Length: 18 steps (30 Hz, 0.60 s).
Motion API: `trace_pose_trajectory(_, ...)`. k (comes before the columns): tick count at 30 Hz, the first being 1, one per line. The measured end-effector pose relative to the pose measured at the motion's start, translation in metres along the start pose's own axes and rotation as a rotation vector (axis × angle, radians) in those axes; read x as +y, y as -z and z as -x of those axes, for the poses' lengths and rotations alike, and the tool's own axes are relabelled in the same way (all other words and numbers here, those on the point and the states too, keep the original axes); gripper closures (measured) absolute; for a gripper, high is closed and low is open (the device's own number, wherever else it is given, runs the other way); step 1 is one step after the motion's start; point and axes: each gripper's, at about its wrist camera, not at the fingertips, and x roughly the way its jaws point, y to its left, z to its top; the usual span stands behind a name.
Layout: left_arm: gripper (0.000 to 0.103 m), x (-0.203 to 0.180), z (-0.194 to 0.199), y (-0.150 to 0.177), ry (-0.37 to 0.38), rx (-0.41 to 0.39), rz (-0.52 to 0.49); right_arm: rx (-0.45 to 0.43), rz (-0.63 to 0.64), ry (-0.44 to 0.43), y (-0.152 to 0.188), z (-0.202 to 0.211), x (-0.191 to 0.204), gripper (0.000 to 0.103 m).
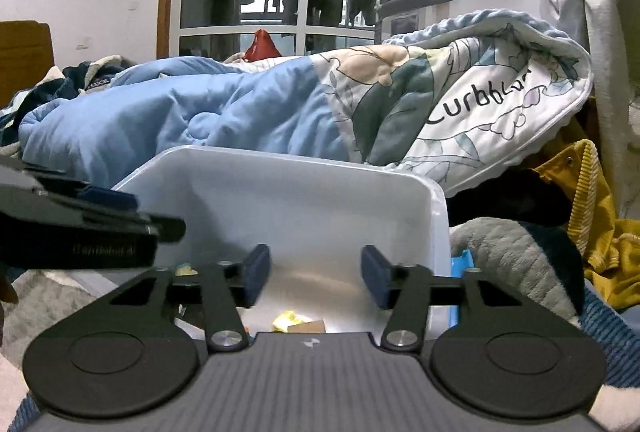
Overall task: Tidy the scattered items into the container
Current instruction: 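Carry both toys over the white box and open both grippers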
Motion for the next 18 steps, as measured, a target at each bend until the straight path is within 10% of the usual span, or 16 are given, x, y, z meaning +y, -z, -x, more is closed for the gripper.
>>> trace_pose_trajectory(18,0.019,0.004,0.065,0.010,-0.077,-0.059,0.004,-0.034,0.014,-0.008,-0.008,0.045,0.013,0.016)
